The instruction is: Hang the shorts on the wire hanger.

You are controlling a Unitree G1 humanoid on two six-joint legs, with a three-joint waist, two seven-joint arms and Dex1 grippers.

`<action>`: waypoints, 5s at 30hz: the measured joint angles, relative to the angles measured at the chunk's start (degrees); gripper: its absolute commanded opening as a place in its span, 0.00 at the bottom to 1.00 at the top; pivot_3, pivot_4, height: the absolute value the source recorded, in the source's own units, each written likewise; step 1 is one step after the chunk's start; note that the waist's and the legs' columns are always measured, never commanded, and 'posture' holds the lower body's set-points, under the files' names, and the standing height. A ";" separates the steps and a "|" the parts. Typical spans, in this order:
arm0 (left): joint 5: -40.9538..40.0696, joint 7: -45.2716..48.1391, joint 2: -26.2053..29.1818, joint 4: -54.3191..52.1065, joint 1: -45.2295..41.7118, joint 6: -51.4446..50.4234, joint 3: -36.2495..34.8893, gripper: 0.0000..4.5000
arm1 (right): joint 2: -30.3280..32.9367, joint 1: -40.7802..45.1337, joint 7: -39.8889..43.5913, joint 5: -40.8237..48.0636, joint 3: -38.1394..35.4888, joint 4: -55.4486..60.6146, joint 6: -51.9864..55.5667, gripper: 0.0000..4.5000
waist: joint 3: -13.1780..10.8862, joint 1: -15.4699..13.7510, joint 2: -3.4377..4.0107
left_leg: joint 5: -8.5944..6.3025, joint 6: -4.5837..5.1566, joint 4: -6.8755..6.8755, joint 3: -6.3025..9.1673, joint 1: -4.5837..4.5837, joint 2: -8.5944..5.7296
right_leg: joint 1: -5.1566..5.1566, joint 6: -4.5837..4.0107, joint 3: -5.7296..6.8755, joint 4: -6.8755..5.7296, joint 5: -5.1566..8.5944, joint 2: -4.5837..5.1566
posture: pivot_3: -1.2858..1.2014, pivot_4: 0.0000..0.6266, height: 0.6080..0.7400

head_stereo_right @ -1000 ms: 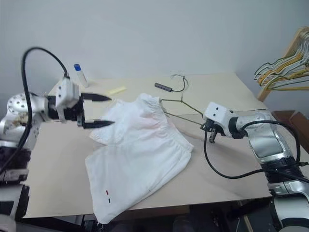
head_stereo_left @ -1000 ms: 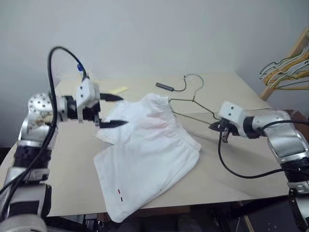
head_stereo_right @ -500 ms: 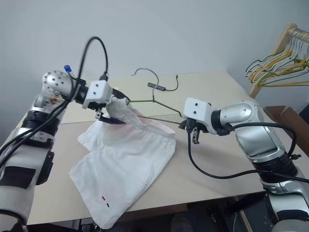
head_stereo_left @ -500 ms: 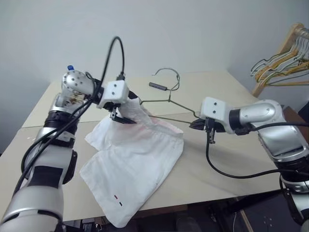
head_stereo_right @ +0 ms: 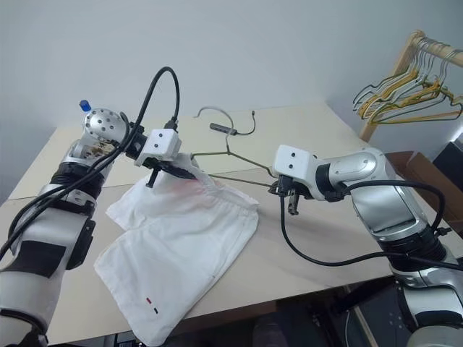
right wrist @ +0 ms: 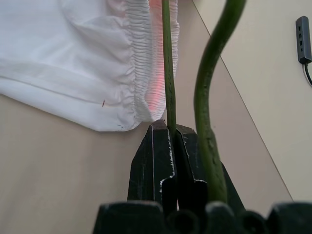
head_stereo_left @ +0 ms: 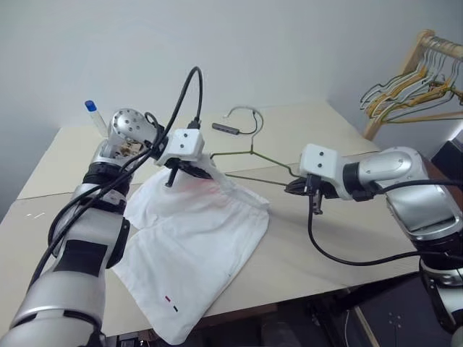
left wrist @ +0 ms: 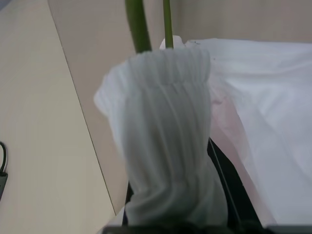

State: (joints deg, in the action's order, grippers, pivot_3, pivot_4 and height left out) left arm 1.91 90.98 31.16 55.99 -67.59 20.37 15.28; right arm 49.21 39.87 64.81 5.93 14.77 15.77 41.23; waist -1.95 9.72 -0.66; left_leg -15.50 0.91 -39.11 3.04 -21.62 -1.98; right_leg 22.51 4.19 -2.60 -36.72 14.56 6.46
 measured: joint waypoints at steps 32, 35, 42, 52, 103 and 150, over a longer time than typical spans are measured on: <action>-4.36 -3.72 4.73 -12.77 9.30 -17.65 -6.47 0.01 | -34.97 -13.83 -25.56 12.89 -10.79 -22.19 4.42 0.72 | 0.03 0.53 -0.01 | 0.02 -0.03 0.08 0.15 0.28 -0.09 | -0.17 -0.02 -0.08 -0.40 -0.02 0.07 | 0.47 0.00 1.00; -4.41 -3.77 4.96 -13.22 9.88 -18.04 -6.48 0.01 | -34.35 -13.80 -25.22 13.49 -11.29 -22.27 4.14 0.51 | 0.03 0.53 -0.01 | 0.02 -0.03 0.08 0.15 0.29 -0.09 | -0.18 -0.02 -0.08 -0.39 -0.02 0.06 | 0.47 0.00 1.00; -5.37 -2.81 7.04 -15.27 12.27 -18.08 -6.56 0.01 | -32.62 -15.49 -25.53 17.59 -16.06 -17.35 4.25 0.02 | 0.03 0.95 0.00 | 0.02 -0.03 0.08 0.15 0.31 -0.07 | -0.16 -0.02 -0.09 -0.39 -0.02 0.05 | 0.46 0.00 1.00; -4.06 -0.75 10.45 -14.53 14.95 -12.46 -5.29 0.01 | -23.48 -12.64 -23.47 21.87 -19.63 -16.61 5.08 0.02 | 0.03 0.50 -0.01 | 0.01 -0.02 0.09 0.15 0.31 -0.07 | -0.20 -0.02 -0.06 -0.34 -0.02 0.07 | 0.46 0.00 1.00; 3.27 -11.12 11.38 -13.26 17.30 -6.14 2.40 0.01 | -13.18 -12.29 -18.78 28.95 -19.39 -12.76 7.30 0.02 | 0.03 0.72 -0.01 | 0.00 0.00 0.09 0.12 0.26 -0.01 | -0.18 -0.02 -0.07 -0.16 -0.02 0.09 | 0.44 0.00 1.00; -1.36 -5.96 3.65 -11.91 11.70 -7.94 -2.57 0.29 | -9.13 12.73 -0.73 1.63 13.66 -20.18 2.56 0.00 | 0.05 3.74 -0.02 | 0.10 -0.14 -0.17 0.26 -0.68 -0.10 | 0.69 -0.01 0.06 -0.49 -0.02 0.23 | 0.43 0.00 1.00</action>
State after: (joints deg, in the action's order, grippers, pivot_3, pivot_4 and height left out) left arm 0.55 85.02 34.80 44.08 -55.89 12.44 12.71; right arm 40.08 52.60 64.08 7.56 28.44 -4.42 43.79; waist -1.90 13.45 -0.67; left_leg -15.40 0.77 -39.28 3.31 -22.30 -2.07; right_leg 23.20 4.18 -2.54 -37.22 14.53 6.69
